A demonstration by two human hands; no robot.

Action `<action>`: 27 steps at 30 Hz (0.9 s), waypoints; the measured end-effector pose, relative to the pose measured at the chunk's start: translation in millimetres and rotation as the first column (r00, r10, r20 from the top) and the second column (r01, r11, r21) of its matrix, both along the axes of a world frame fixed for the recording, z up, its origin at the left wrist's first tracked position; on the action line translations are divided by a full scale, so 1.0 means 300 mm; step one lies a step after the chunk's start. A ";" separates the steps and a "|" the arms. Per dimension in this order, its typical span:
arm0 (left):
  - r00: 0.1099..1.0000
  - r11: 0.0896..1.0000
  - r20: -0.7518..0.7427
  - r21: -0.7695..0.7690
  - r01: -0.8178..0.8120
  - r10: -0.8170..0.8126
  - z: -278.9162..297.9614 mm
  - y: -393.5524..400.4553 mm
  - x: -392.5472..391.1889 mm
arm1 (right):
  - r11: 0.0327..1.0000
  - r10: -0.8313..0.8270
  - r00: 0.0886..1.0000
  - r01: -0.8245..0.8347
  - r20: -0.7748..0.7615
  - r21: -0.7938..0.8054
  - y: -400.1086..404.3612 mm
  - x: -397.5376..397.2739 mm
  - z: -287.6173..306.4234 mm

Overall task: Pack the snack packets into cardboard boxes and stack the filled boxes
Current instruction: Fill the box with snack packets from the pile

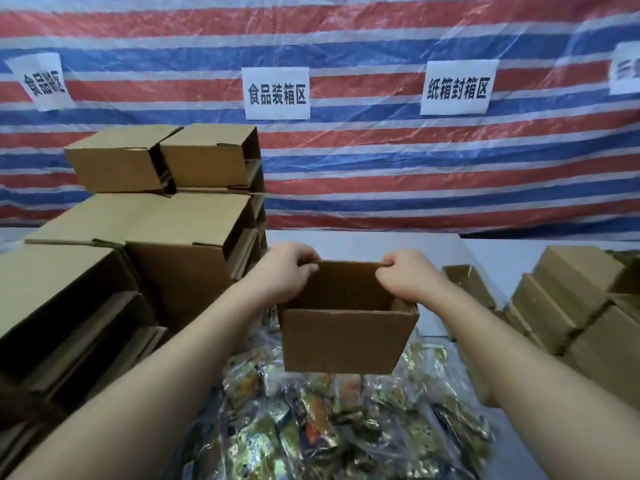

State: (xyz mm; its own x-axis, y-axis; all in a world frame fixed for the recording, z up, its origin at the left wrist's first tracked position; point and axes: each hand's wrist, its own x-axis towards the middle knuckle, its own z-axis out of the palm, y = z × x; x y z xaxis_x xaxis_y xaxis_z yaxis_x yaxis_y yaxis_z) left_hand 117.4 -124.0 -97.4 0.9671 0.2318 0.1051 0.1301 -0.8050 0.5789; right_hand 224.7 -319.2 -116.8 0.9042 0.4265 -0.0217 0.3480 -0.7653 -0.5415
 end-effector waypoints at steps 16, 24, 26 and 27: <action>0.969 0.982 -0.209 -0.163 0.094 -0.128 -0.678 -0.193 -0.293 | 0.968 -0.093 0.964 0.029 -0.248 -0.250 -0.242 -0.368 -0.581; 0.974 0.981 -0.194 -0.178 0.079 -0.114 -0.810 -0.234 -0.376 | 0.967 -0.097 0.973 0.044 -0.207 -0.250 -0.279 -0.459 -0.684; 0.975 0.982 -0.194 -0.170 0.078 -0.110 -0.833 -0.236 -0.383 | 0.970 -0.103 0.970 0.050 -0.218 -0.236 -0.277 -0.470 -0.703; 0.973 0.984 -0.200 -0.161 0.079 -0.111 -0.845 -0.236 -0.390 | 0.972 -0.102 0.967 0.047 -0.234 -0.229 -0.276 -0.477 -0.714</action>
